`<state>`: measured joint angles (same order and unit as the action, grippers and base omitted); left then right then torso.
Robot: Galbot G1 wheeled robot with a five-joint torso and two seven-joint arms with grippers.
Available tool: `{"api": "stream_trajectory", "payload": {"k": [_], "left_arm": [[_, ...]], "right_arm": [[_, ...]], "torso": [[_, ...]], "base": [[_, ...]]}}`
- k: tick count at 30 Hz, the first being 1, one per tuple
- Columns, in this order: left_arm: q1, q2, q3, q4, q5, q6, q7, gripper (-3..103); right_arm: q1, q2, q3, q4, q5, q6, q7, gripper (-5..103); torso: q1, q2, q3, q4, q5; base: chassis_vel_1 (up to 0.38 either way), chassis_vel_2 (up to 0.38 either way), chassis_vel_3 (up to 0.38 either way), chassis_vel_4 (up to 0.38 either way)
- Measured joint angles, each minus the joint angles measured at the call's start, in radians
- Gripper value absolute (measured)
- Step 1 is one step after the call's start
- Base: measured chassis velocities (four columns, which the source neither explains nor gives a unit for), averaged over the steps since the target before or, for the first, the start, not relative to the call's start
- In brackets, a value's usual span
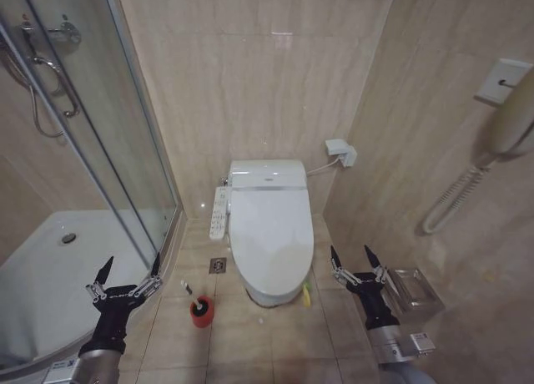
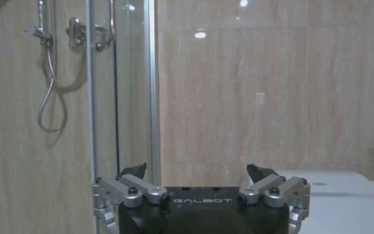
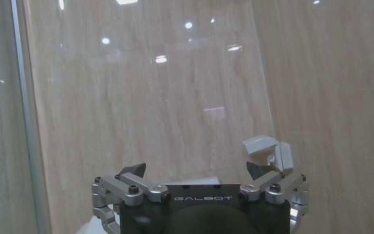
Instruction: Open the toilet lid, clean the toilet bowl with a toilet brush, close the toilet lid, and flush.
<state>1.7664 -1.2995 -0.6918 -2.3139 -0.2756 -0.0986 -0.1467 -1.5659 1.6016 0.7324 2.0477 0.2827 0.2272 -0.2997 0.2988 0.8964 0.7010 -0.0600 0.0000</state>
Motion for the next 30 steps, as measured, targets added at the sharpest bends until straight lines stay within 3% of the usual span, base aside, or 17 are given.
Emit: {"api": "stream_trajectory", "payload": {"k": [12, 30], "left_arm": [[0.0, 0.0, 0.0, 0.0, 0.0, 0.0, 0.0, 100], [0.0, 0.0, 0.0, 0.0, 0.0, 0.0, 0.0, 100]], "right_arm": [[0.006, -0.035, -0.001, -0.018, -0.13, 0.006, 0.032, 100], [0.034, -0.094, -0.038, -0.217, -0.188, 0.031, 0.049, 100]], "torso": [[-0.001, 0.0, 0.0, 0.0001, 0.0001], [0.0, 0.0, 0.0, 0.0002, 0.0001]], "base": [[-0.041, 0.044, 0.041, -0.044], [0.004, -0.007, -0.006, 0.003]]}}
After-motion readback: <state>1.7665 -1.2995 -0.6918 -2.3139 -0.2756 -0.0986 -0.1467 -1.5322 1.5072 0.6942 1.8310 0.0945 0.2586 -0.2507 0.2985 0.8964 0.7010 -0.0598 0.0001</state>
